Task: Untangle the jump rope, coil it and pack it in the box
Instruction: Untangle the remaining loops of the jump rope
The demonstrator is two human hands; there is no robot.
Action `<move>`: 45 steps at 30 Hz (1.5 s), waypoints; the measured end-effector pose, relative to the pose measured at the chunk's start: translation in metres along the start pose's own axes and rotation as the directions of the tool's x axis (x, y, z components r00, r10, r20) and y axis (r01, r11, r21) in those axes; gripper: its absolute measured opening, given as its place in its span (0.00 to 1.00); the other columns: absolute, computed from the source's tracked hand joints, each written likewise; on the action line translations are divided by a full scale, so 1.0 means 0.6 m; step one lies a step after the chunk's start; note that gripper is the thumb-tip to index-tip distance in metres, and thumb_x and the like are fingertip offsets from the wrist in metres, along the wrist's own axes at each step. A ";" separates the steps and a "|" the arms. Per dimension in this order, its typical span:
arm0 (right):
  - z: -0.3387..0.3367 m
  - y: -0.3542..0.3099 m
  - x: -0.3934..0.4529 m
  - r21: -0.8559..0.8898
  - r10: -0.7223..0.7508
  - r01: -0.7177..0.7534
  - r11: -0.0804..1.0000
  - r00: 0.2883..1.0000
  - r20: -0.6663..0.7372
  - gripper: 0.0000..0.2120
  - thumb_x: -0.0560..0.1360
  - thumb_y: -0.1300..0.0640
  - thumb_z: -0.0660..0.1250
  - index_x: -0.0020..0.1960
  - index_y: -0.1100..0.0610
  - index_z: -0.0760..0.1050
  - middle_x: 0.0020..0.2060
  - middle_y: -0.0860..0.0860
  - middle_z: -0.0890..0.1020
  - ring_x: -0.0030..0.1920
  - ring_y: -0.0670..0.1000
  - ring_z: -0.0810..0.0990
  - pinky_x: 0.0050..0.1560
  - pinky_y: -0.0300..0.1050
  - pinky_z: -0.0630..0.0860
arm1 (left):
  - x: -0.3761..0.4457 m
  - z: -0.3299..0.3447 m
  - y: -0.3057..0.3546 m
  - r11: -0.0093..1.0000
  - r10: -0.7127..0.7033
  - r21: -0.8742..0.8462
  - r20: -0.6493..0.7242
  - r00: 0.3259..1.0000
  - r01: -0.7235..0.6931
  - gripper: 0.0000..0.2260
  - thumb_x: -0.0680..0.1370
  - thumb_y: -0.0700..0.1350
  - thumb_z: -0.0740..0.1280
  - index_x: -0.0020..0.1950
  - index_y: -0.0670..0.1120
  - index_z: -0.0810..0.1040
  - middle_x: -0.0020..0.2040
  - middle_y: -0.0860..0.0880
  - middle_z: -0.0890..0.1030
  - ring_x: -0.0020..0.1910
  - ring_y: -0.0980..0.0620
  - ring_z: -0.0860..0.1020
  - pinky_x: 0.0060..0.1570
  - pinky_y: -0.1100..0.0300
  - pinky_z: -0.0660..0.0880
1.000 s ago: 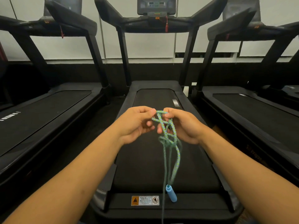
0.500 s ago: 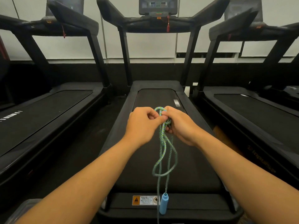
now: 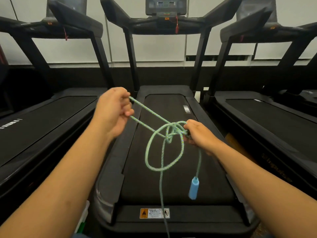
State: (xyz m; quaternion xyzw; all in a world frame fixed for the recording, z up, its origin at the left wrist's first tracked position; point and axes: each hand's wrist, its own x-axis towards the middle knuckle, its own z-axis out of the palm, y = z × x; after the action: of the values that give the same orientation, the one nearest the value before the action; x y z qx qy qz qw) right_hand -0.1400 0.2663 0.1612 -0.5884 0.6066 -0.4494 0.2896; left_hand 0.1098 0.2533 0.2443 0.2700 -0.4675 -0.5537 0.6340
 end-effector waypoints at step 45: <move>0.019 0.004 0.010 0.041 -0.112 0.110 0.993 0.992 0.062 0.09 0.82 0.55 0.55 0.43 0.54 0.65 0.30 0.54 0.79 0.26 0.45 0.72 0.35 0.45 0.64 | 0.003 0.083 -0.128 0.510 0.182 0.799 0.260 0.948 -0.317 0.12 0.83 0.47 0.62 0.45 0.42 0.79 0.33 0.54 0.76 0.30 0.60 0.71 0.33 0.65 0.65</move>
State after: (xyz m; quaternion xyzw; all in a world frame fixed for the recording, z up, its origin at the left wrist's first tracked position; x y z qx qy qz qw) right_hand -0.1316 0.2580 0.1550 -0.6298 0.5547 -0.4572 0.2945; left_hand 0.0308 0.2418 0.1996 0.4270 -0.7512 -0.1861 0.4678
